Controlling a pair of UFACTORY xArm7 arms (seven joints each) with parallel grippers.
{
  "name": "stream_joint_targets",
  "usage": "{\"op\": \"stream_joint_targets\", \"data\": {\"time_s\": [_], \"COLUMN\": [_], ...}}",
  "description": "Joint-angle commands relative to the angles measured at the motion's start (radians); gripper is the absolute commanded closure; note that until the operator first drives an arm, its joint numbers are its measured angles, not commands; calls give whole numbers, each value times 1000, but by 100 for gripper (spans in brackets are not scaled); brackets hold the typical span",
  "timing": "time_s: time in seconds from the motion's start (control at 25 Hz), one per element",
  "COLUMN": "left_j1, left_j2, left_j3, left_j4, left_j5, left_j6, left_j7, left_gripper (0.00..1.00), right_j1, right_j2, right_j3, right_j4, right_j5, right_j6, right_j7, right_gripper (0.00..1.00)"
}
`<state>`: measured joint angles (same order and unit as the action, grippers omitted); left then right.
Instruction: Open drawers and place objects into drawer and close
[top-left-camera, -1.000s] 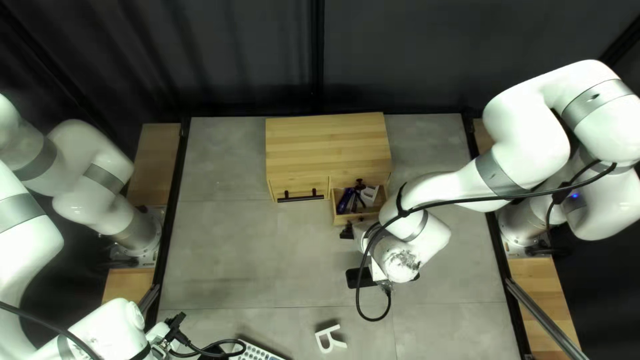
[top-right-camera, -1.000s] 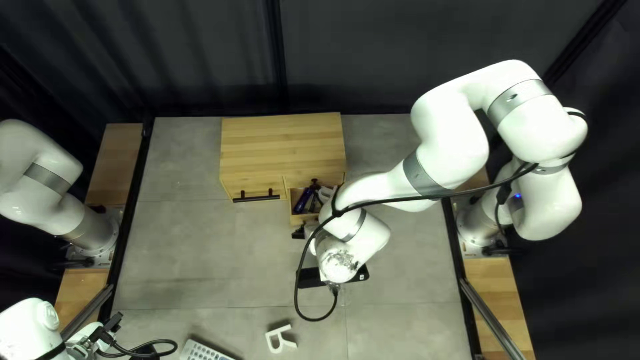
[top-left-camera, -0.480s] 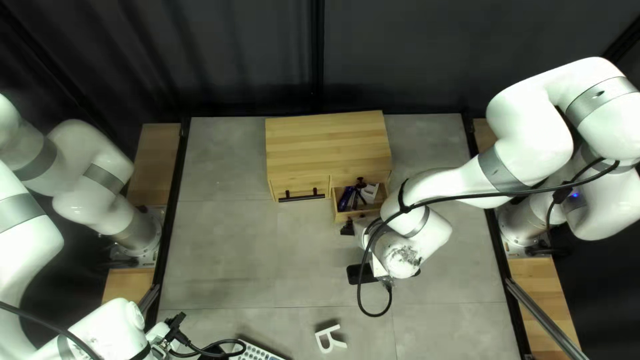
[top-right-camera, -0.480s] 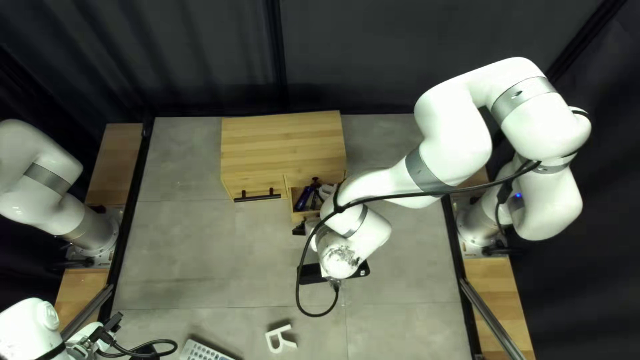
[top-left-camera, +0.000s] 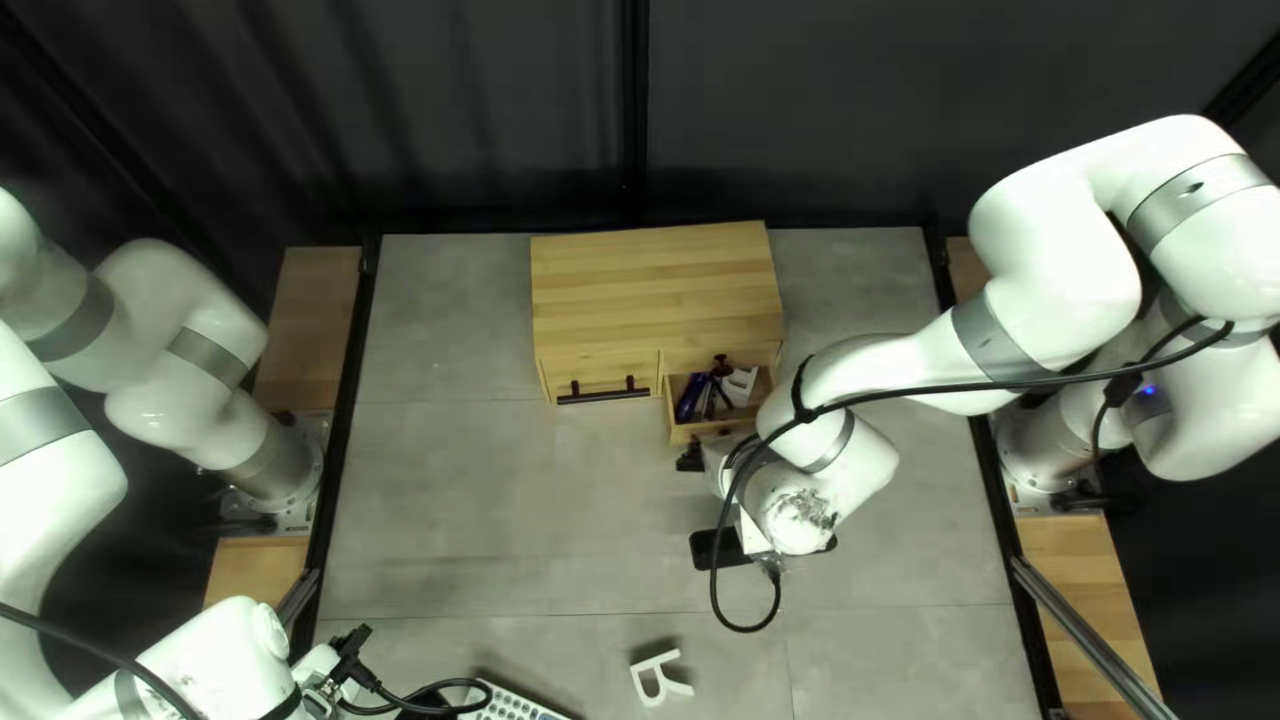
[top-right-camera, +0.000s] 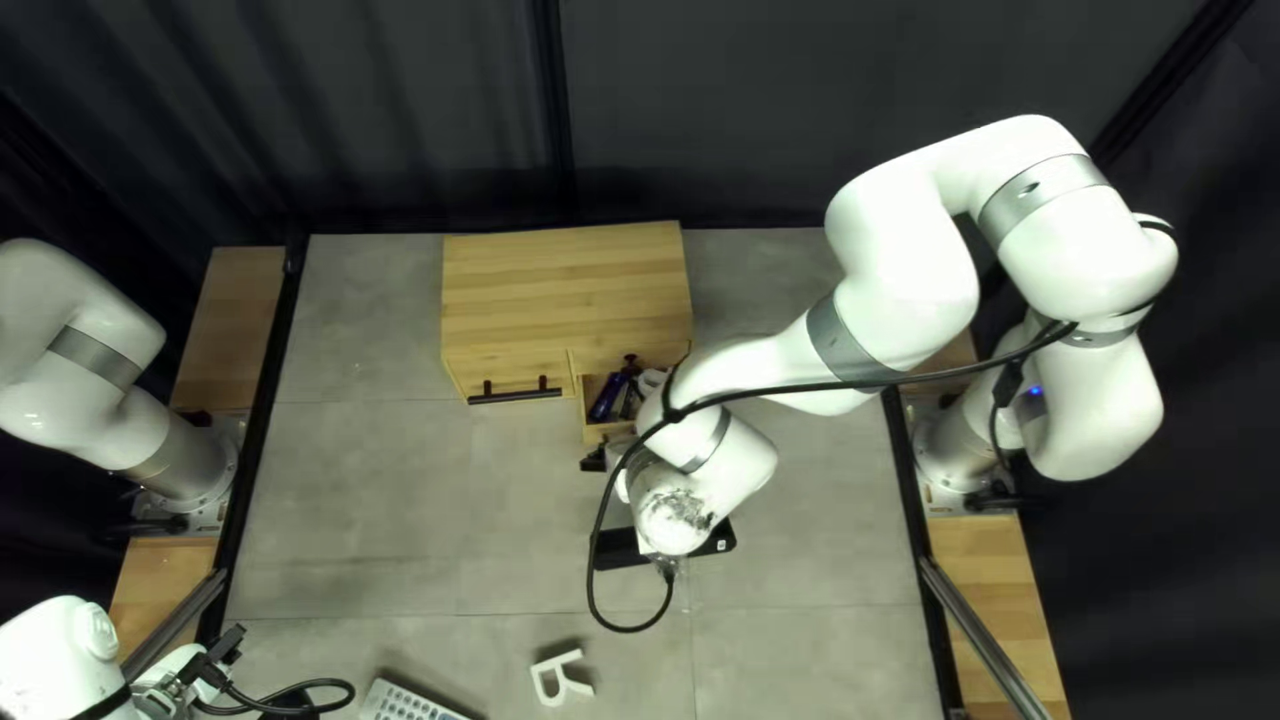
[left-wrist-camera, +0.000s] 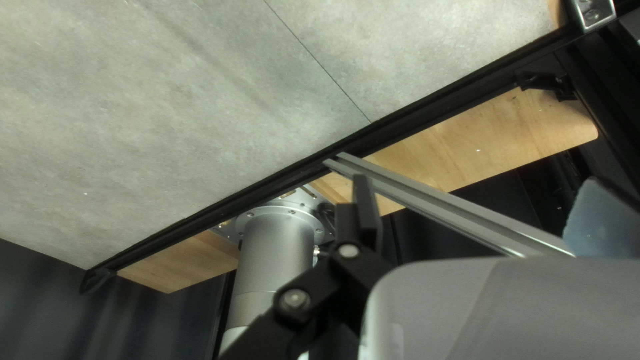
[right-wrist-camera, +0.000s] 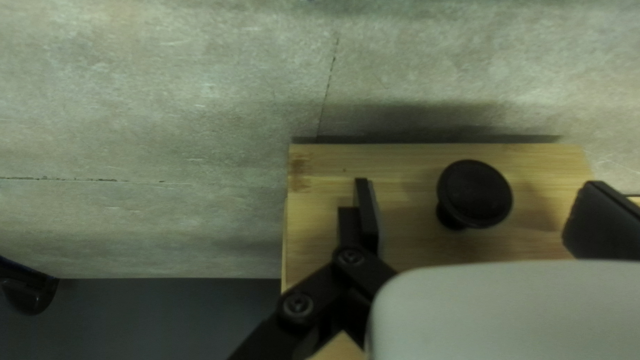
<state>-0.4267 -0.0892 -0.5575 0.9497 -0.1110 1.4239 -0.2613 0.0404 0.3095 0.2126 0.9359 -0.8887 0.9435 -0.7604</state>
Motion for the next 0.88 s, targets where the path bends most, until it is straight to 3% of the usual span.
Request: {"op": "stream_joint_targets", "data": {"time_s": [0.04,0.48,0.88], "left_j1": [0,0,0], "left_j2": [0,0,0], "left_j3": [0,0,0], "left_j4": [0,0,0], "left_j5": [0,0,0], "left_j6": [0,0,0], "left_j7": [0,0,0], "left_gripper": [0,0,0], "right_j1": [2,-16,-37], "right_j2": [4,-10,-34], "right_j3": [5,2,-2], "right_j4": [12,36,18], "right_j5": [20,85,93], "right_j6": [13,67,46], "right_j7": [-6,-44,-89], "right_gripper": [0,0,0]}}
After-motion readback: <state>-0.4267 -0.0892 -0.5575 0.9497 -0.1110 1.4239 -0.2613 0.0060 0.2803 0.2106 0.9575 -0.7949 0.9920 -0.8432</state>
